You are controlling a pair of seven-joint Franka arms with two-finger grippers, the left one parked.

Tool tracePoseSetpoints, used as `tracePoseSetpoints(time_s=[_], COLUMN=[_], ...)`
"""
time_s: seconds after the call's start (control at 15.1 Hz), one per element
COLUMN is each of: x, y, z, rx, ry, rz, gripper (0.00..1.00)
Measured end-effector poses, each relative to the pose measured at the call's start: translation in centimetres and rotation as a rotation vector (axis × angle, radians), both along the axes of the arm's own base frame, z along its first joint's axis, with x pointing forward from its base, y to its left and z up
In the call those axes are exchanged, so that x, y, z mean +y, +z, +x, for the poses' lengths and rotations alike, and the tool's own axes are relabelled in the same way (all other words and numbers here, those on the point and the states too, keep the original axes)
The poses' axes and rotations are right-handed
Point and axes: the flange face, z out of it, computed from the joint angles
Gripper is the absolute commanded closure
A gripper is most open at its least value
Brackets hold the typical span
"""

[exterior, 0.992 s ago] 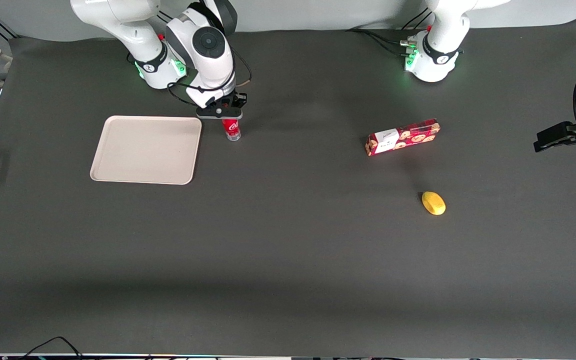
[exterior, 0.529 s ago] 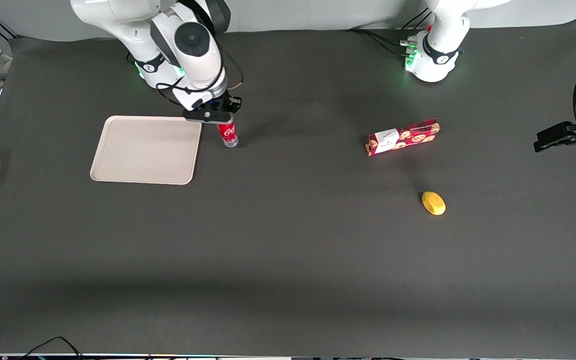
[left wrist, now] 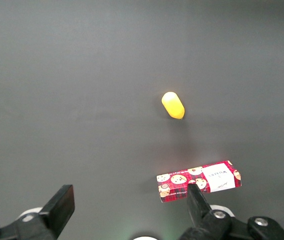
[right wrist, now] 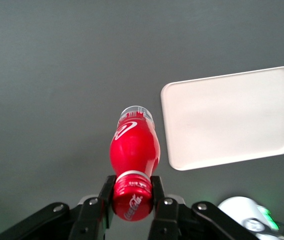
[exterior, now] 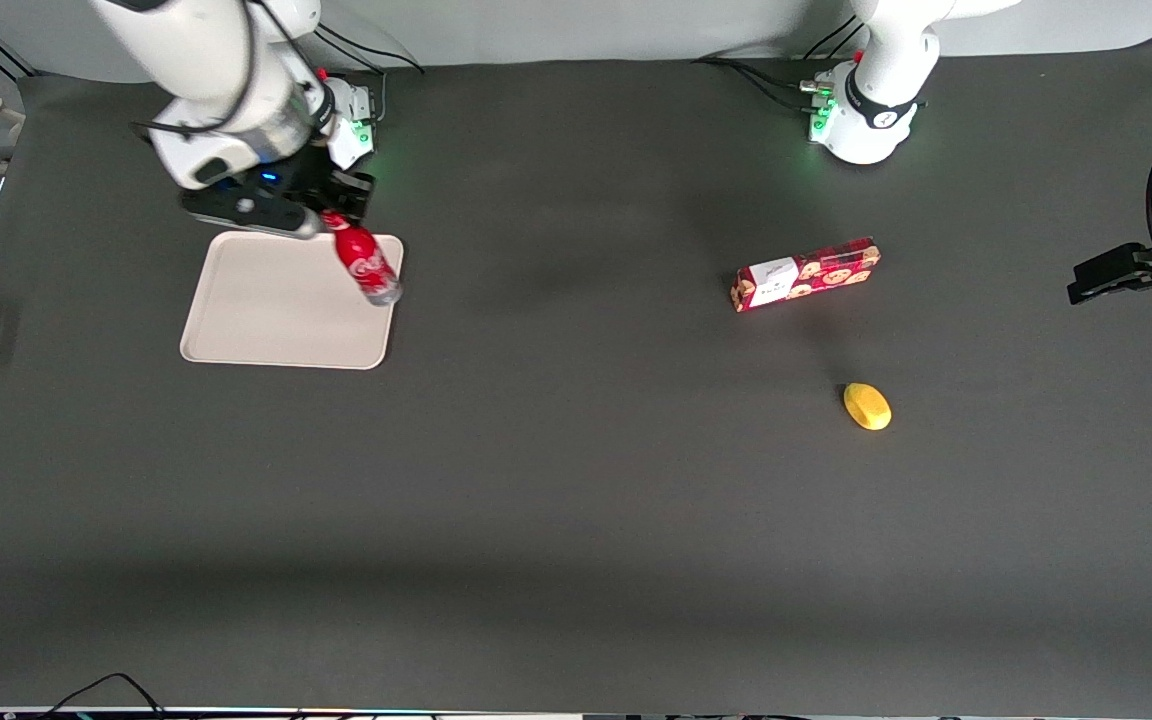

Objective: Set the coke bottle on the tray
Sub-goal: 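Lift the bottle and carry it past the tray's edge, then lower the bottle onto the tray corner and open the right gripper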

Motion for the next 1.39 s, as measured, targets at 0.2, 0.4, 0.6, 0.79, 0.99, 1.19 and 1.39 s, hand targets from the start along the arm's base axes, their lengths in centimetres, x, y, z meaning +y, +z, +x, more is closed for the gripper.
tracePoseSetpoints(time_s=[0.2, 0.4, 0.6, 0.79, 0.99, 1.19, 1.39], x=[-6.4, -14.0, -21.4, -26.6, -31.4, -35.2, -38.6], y=[3.0, 4.3, 4.2, -0.5, -7.5, -12.2, -17.0], z=[1.0, 1.9, 2.4, 3.0, 2.0, 0.0, -2.6], rx=[0.054, 0.077, 0.092, 0.075, 0.039, 0.025, -0.007], ry=[0.062, 0.122, 0.158, 0.187, 0.21, 0.231, 0.241], rz=[-0.035, -0.053, -0.053, -0.035, -0.009, -0.011, 0.011], gripper=[1.0, 1.0, 1.0, 1.0, 1.0, 1.0, 1.0])
